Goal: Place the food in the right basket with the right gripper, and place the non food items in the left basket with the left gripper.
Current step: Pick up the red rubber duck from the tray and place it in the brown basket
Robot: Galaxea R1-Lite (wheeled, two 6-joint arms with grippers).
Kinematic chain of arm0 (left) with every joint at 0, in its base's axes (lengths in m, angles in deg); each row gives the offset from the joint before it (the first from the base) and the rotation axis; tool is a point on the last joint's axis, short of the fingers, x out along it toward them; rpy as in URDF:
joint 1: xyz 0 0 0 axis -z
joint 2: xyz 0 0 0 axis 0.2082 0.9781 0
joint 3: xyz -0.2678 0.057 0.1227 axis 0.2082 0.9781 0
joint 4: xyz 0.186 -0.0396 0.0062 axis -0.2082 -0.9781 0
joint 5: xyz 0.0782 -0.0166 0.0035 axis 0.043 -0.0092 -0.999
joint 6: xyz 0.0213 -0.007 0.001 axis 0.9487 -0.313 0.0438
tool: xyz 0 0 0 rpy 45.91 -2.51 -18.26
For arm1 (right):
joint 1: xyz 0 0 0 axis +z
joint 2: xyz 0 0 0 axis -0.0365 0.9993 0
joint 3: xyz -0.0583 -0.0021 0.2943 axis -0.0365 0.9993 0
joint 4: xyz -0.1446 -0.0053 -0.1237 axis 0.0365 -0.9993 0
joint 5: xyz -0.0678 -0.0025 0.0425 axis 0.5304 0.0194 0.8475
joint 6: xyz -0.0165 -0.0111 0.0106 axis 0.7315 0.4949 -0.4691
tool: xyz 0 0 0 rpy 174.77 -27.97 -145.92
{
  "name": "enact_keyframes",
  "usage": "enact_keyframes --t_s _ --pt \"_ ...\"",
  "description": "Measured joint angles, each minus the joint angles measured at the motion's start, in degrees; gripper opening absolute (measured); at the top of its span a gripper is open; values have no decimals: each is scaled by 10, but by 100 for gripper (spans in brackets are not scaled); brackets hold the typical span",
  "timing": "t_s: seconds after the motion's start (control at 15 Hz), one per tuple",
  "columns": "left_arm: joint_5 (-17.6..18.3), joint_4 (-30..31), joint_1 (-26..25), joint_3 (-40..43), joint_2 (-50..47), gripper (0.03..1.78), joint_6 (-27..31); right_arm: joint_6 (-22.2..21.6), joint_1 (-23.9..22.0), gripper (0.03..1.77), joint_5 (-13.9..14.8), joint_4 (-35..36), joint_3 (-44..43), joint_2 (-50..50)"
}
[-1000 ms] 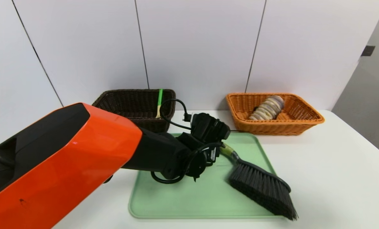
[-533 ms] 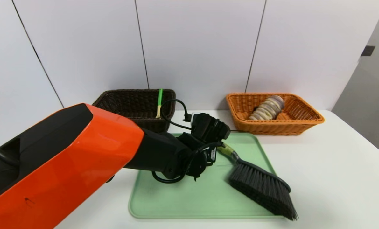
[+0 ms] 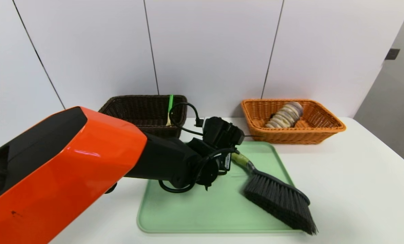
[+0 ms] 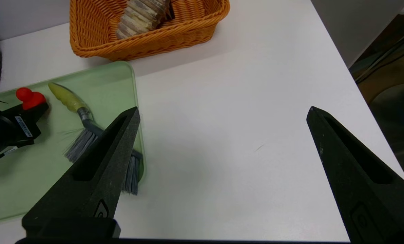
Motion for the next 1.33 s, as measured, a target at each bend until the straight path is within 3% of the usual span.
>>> enact_keyframes --t_s 0.4,0.73,1.0,1.33 --pt "13 -20 0 -37 -70 65 19 -2 0 170 0 0 3 -2" --pt "17 -49 -36 -71 -133 65 30 -1 0 170 0 0 4 -1" --pt "121 -68 -115 -73 -178 64 27 0 0 170 0 0 3 -1" --pt "193 -67 -253 -73 -199 64 25 5 0 170 0 1 -1 0"
